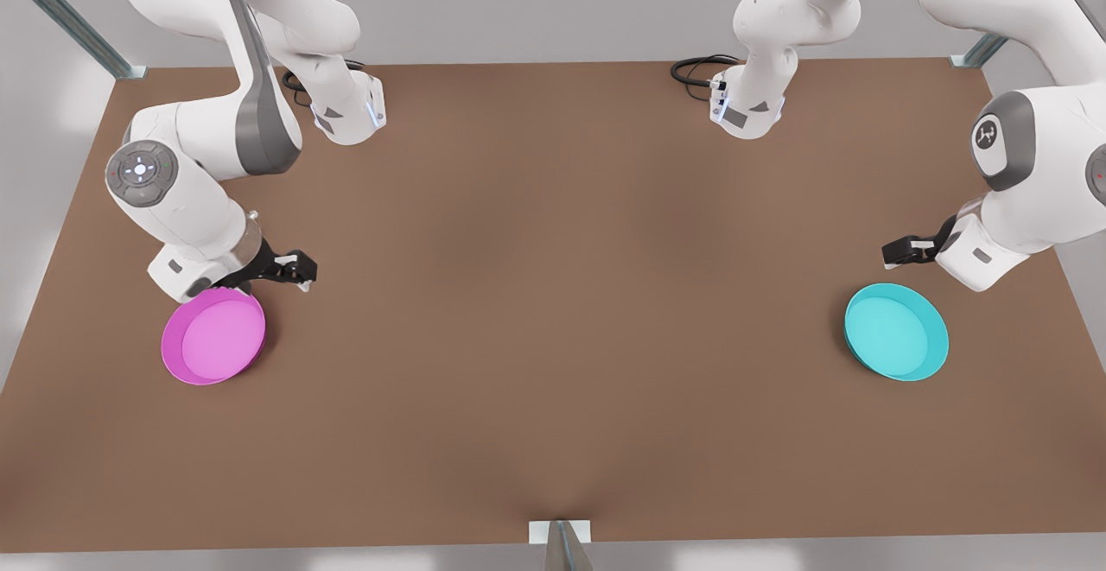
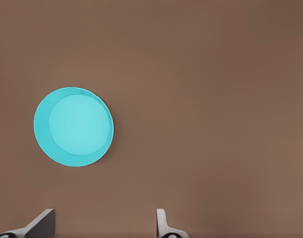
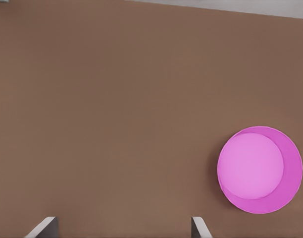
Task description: Flip the blue plate over with the left arm, and stack the pink plate on top of the blue plate with the right arm
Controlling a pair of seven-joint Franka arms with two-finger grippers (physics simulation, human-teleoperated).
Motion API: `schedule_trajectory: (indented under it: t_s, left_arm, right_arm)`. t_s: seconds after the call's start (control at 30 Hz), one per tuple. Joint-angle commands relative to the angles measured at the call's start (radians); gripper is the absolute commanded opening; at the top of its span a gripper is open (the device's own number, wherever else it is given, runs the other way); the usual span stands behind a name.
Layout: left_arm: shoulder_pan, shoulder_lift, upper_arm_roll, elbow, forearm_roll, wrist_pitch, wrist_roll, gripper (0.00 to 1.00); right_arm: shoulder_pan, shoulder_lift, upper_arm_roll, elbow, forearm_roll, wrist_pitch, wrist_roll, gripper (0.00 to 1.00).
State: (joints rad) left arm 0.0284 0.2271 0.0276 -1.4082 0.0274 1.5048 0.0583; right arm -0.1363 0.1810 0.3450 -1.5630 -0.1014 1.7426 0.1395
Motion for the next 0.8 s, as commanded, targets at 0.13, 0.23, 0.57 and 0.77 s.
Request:
schedule_trajectory:
  t_s: [0.13, 0.23, 0.57, 0.77]
  left_arm:
    - [0.376, 0.262, -0.115, 0.002, -0.095, 0.126, 0.169, 1.00]
    - [0.542, 0.520, -0.117, 0.002, -0.320, 0.389, 0.304, 1.00]
    - [0.651, 0.646, -0.160, 0.003, -0.323, 0.543, 0.400, 1.00]
    - [0.650, 0.646, -0.169, 0.003, -0.319, 0.543, 0.403, 0.53]
  right_arm:
    - [-0.020, 0.052, 0.000, 0.040, 0.000, -0.002, 0.000, 1.00]
    - [-0.022, 0.057, 0.000, 0.043, -0.001, 0.000, 0.002, 1.00]
    - [-0.045, 0.161, 0.000, 0.164, -0.003, 0.005, 0.014, 1.00]
    - [0.030, 0.163, 0.006, 0.152, -0.009, -0.107, 0.037, 1.00]
